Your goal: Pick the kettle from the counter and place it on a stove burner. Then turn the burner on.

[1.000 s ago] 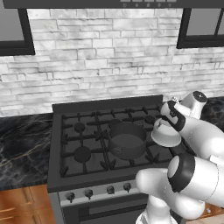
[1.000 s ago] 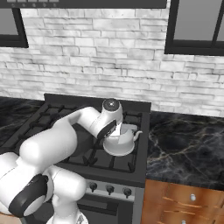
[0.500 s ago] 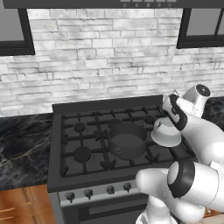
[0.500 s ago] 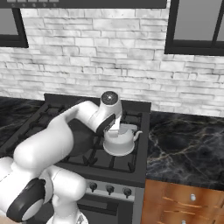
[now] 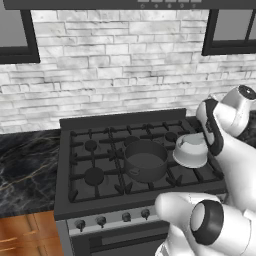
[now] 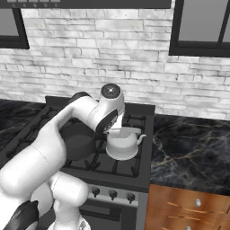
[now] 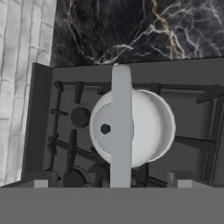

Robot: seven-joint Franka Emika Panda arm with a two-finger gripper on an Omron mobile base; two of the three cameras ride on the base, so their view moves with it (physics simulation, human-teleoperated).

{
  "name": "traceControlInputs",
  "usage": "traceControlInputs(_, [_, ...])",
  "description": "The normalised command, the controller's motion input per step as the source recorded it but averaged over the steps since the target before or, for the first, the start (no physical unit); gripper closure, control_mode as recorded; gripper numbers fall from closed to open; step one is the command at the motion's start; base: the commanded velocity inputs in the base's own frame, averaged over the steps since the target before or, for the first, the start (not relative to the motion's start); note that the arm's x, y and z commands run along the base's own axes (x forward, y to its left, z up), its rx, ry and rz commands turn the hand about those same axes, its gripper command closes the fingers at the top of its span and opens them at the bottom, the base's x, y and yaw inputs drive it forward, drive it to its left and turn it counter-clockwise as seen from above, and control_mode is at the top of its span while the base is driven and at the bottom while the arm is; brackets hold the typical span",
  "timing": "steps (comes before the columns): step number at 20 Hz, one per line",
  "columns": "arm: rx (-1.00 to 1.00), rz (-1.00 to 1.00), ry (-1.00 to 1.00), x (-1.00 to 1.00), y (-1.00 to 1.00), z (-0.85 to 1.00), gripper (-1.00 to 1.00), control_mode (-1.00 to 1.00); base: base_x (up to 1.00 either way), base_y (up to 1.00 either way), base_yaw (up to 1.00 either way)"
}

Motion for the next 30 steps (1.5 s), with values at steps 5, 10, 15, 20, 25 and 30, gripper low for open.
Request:
traceControlInputs(5, [0.0,-0.03,0.0,-1.0,-0.31,-0.47,-1.0,-1.0,0.0,0.0,0.0])
traceControlInputs(10, [0.03,-0.07,0.0,-1.0,-0.43,-0.65,-1.0,-1.0,0.0,0.0,0.0])
traceControlInputs(15, [0.11,-0.09,0.0,-1.0,-0.42,-0.84,-1.0,-1.0,0.0,0.0,0.0])
traceControlInputs(20, [0.22,-0.11,0.0,-0.93,-0.42,-0.71,-1.0,-1.0,0.0,0.0,0.0])
traceControlInputs(25, [0.42,-0.17,0.0,-0.44,-0.32,-0.29,-1.0,-1.0,0.0,0.0,0.0])
traceControlInputs(30, [0.56,-0.2,0.0,-0.12,-0.09,-0.14,-1.0,-1.0,0.0,0.0,0.0])
